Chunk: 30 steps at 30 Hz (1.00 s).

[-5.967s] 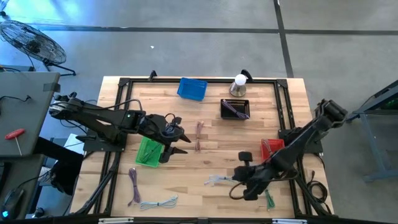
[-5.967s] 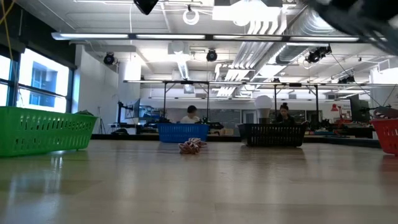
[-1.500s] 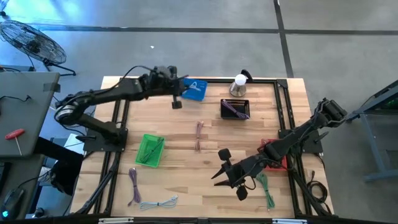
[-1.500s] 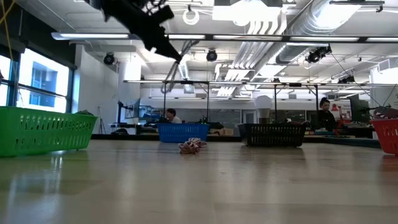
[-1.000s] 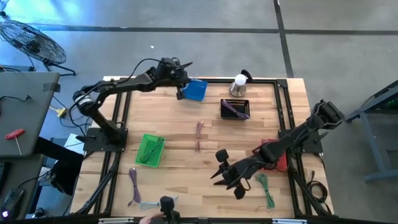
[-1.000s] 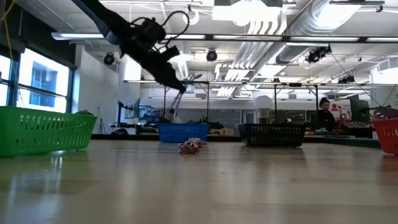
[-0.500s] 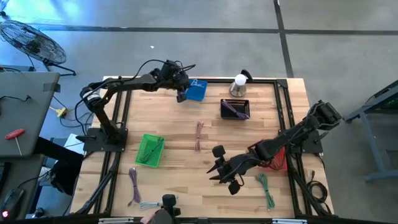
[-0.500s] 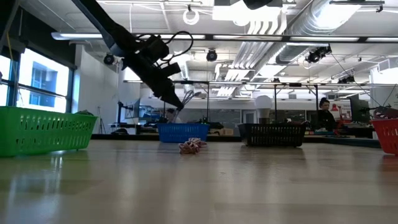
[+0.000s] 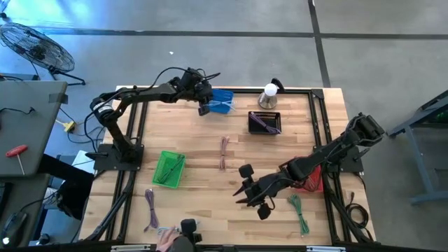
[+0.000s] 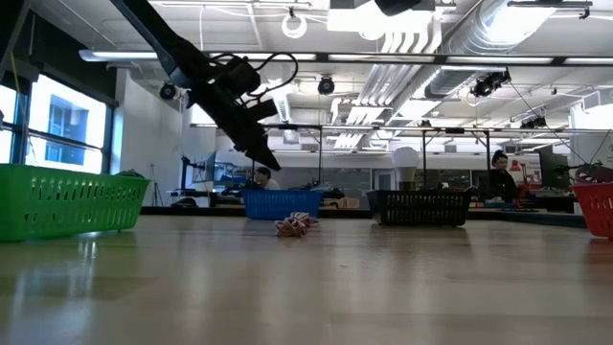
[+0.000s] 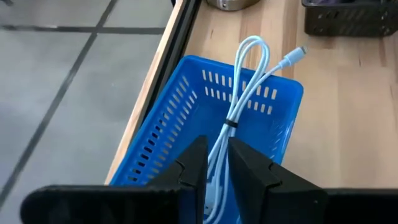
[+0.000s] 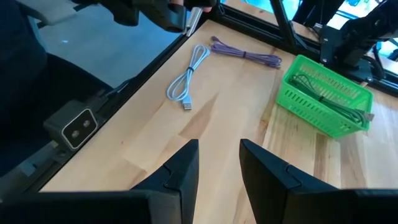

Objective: Pick & Place USB Port
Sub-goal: Put the violet charger cable into the black bin

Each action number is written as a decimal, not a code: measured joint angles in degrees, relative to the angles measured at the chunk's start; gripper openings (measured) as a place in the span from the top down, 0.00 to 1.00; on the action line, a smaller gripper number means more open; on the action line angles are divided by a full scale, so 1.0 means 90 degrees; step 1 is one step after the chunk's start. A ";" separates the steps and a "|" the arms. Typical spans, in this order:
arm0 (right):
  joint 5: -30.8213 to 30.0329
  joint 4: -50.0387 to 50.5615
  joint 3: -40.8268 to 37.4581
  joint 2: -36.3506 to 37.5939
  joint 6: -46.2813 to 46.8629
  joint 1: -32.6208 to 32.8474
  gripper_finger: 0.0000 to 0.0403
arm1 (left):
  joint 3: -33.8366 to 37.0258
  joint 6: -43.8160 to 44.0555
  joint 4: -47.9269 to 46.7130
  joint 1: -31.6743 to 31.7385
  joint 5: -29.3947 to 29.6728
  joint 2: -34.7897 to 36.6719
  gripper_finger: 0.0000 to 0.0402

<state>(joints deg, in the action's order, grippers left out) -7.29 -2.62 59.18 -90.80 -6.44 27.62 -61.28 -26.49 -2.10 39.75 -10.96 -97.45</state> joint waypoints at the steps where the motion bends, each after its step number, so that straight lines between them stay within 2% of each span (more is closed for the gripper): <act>1: 0.0028 0.0010 0.0000 0.0000 0.0001 0.0000 0.73 | 0.0000 0.0099 0.0001 0.0000 -0.0001 0.0001 0.85; 4: 0.0048 0.0008 0.0000 0.0000 0.0005 0.0003 0.73 | 0.0000 0.0313 -0.0081 -0.0006 -0.0003 0.0121 0.85; 7: 0.0036 0.0018 0.0000 0.0000 0.0024 0.0017 0.73 | 0.0000 0.0466 -0.0264 -0.0122 -0.0271 0.0419 0.85; 11: 0.0061 0.0165 -0.0001 0.0000 0.0025 0.0017 0.73 | -0.0004 0.0922 -0.0715 -0.0493 -0.0778 0.1073 0.84; 13: 0.0068 0.0237 -0.0002 0.0000 0.0093 0.0017 0.73 | -0.0002 0.0978 -0.1185 -0.0734 -0.0829 0.1425 0.84; 19: 0.0073 0.0319 -0.0002 0.0000 0.0498 0.0019 0.73 | 0.0001 0.1078 -0.2502 -0.1701 -0.0171 0.2203 0.84; 25: 0.0202 0.0313 -0.0002 0.0000 0.0719 0.0019 0.73 | 0.0000 0.1361 -0.2441 -0.2773 -0.0621 0.2629 0.84; 30: 0.0199 0.0270 -0.0002 0.0000 0.0857 0.0083 0.73 | 0.0000 0.2087 -0.2521 -0.3450 0.0410 0.2742 0.83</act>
<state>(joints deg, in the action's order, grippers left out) -5.50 -0.19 59.16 -90.80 1.28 28.37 -61.28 -7.71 -24.79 8.69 -7.27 -72.77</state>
